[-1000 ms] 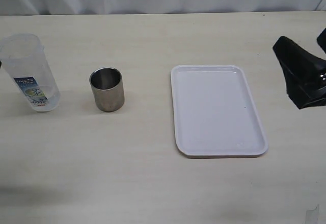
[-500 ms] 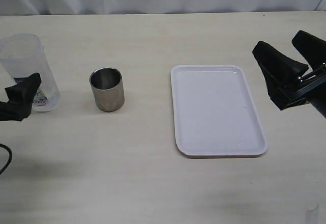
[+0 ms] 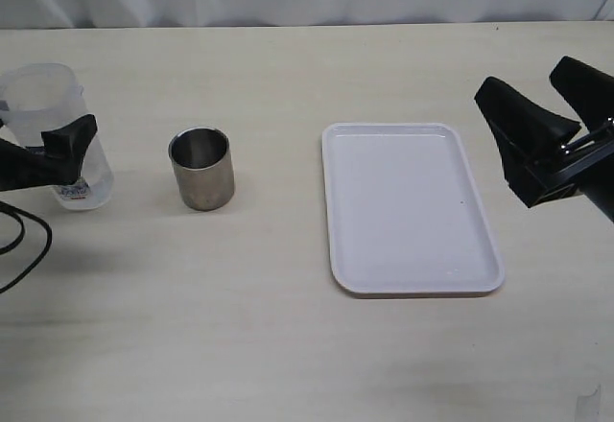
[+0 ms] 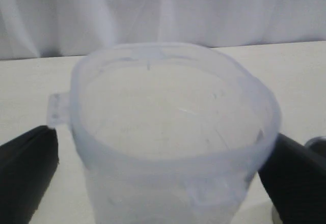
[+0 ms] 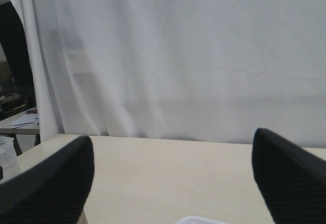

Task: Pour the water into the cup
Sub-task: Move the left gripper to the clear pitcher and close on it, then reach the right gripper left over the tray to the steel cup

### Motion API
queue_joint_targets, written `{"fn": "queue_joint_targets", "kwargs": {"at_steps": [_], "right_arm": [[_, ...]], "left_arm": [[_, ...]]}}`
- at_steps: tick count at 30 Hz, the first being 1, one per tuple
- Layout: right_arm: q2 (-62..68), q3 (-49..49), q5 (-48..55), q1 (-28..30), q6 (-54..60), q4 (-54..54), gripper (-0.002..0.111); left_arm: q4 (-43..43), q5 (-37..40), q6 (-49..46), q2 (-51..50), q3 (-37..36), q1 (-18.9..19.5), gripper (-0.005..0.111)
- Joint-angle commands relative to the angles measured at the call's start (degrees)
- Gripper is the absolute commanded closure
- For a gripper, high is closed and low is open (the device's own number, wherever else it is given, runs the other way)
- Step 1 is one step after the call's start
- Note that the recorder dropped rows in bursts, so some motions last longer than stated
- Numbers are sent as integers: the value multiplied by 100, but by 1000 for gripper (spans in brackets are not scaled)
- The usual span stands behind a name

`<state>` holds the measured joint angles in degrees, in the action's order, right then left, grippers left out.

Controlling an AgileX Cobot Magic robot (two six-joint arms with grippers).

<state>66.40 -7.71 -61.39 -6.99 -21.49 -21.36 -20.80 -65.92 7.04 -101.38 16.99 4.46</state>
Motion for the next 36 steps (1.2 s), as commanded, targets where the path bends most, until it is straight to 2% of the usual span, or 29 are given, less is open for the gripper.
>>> {"fn": "queue_joint_targets", "kwargs": {"at_steps": [1, 4, 9, 17, 36], "right_arm": [[14, -23, 26, 20, 96, -57, 30], [14, -23, 26, 20, 96, -57, 30], [14, -23, 26, 20, 96, -57, 30], [14, -23, 26, 20, 96, -57, 30], [93, -27, -9, 20, 136, -272, 30]], "left_arm": [[-19, 78, -31, -57, 218, -38, 2], [-19, 66, -31, -223, 278, -48, 2], [2, -404, -1, -631, 278, -48, 2], [-12, -404, 74, -1230, 502, -48, 2], [-121, -404, 74, -1298, 730, -48, 2]]}}
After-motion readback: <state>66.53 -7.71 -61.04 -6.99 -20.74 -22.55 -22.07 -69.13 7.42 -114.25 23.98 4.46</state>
